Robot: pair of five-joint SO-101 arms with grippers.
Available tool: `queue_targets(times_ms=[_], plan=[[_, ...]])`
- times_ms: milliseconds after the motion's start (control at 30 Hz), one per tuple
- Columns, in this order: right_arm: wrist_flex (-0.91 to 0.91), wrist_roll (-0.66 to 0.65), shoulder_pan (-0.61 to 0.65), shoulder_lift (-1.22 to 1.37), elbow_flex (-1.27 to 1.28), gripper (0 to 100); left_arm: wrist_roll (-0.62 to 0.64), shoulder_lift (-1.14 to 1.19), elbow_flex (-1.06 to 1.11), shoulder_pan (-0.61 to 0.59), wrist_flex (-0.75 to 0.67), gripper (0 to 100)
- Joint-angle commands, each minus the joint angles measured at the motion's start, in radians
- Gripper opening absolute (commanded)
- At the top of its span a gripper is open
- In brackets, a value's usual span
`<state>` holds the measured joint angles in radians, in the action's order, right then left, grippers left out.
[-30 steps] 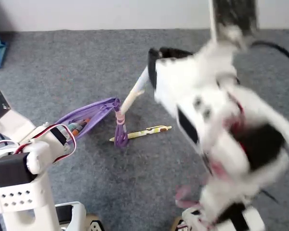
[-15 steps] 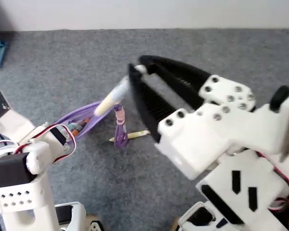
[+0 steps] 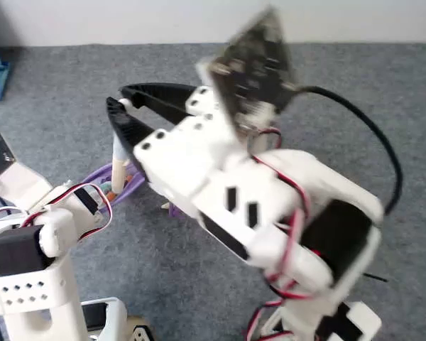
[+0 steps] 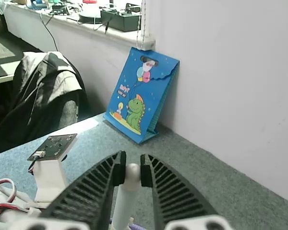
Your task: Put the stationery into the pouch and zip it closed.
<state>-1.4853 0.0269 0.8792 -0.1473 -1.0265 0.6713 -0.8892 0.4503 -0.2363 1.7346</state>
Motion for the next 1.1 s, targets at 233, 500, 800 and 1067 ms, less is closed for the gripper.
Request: queue_targets(times_ms=[233, 500, 800, 1067], plan=[[0.077, -0.012, -0.025, 0.104, 0.002, 0.8, 0.009, -0.008, -0.022, -0.009, -0.011, 1], [-0.044, -0.121, -0.03, 0.153, 0.002, 0.9, 0.009, -0.008, -0.022, -0.009, -0.011, 1], [-0.176, -0.133, -0.028, 0.074, -0.006, 22.0, 0.009, -0.008, -0.022, -0.009, -0.011, 1], [-0.298, -0.124, -0.116, -0.012, 0.002, 23.0, 0.009, -0.008, -0.022, -0.009, -0.011, 1]])
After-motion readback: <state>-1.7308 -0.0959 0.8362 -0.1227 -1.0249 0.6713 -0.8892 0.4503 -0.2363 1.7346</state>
